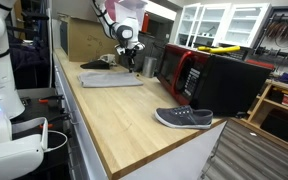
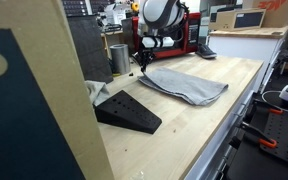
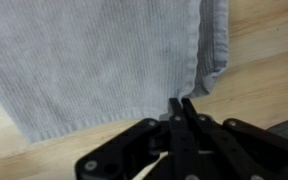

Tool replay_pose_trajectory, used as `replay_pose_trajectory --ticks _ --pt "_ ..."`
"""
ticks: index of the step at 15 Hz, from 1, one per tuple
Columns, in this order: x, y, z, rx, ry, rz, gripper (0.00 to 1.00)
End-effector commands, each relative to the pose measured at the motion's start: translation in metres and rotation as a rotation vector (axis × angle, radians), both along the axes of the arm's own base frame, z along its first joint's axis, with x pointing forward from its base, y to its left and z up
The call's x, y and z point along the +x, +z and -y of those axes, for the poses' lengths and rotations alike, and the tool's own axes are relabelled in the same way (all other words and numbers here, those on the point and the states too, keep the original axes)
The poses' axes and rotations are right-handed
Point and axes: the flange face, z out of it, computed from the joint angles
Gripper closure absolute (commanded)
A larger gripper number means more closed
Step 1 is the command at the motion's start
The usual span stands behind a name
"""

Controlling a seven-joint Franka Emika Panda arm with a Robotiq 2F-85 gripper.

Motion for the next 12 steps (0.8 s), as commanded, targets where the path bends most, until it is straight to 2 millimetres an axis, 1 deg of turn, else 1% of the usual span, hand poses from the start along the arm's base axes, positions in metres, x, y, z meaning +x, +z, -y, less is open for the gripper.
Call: replay_pose_trajectory --ticks 1,3,7,12 --pt "-0.013 0.028 0.033 -0.017 0.116 -0.024 0.99" --pt "-0.016 0.032 0.049 -0.033 0.185 -0.059 0.99" --pt "-0.023 0.034 0.073 -0.09 0.278 -0.143 0.99" --pt "-0.025 0.041 0.1 -0.179 0.301 -0.178 0.99"
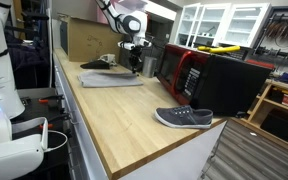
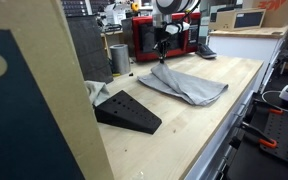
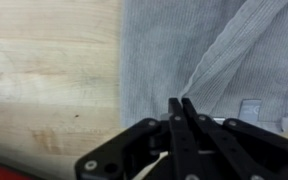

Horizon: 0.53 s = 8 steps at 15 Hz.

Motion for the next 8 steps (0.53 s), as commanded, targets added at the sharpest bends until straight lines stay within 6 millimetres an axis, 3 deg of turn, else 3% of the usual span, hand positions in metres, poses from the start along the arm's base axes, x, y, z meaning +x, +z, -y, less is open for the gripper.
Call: replay_pose_trajectory --ticks 1,8 --pt "-0.007 0.015 0.022 -0.057 0.025 -0.013 0.99" --pt "-0.005 0.017 0.059 -0.13 0.011 -0.002 0.99"
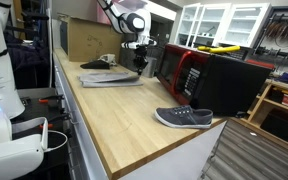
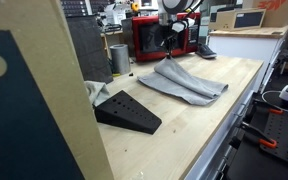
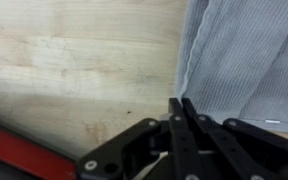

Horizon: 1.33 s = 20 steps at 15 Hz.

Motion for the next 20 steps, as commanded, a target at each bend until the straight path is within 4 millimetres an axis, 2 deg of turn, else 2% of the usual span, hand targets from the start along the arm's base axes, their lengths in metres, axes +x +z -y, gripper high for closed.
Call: replay_pose_trajectory --ticks 1,13,18,19,20 --pt "-0.006 0.01 0.018 -0.05 0.012 -0.007 0.99" --pt "-0.02 0.024 0.091 -0.192 -0.055 -0.06 0.99" --pt "-0.026 0.031 0.117 -0.28 -0.01 -0.08 0.99" --pt "-0.025 0.032 0.12 -0.296 -0.006 -0.059 0.7" --pt "-0.024 0.034 0.121 -0.31 0.004 -0.047 0.69"
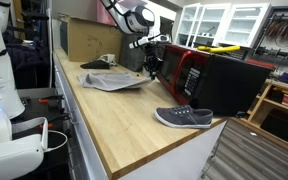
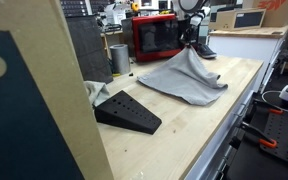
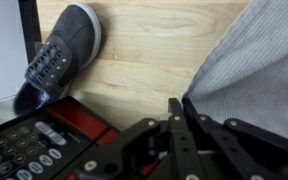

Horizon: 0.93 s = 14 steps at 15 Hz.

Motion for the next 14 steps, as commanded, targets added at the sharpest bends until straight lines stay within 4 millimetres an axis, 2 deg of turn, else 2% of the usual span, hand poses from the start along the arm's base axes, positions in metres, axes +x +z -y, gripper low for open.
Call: replay_pose_trajectory --ticks 1,5,7,9,11,14 --pt "-0.001 0.015 0.003 -0.052 0.044 0.035 0.63" --pt "0.006 0.023 -0.011 -0.066 0.094 0.093 0.33" --pt "0.008 0.026 -0.028 -0.027 0.07 0.144 0.18" --pt "0.006 0.023 -0.054 0.055 0.023 0.183 0.03" --pt "0.001 0.013 -0.086 0.149 -0.012 0.199 0.0" --pt "-0.017 -0.003 -0.13 0.283 -0.04 0.21 0.0"
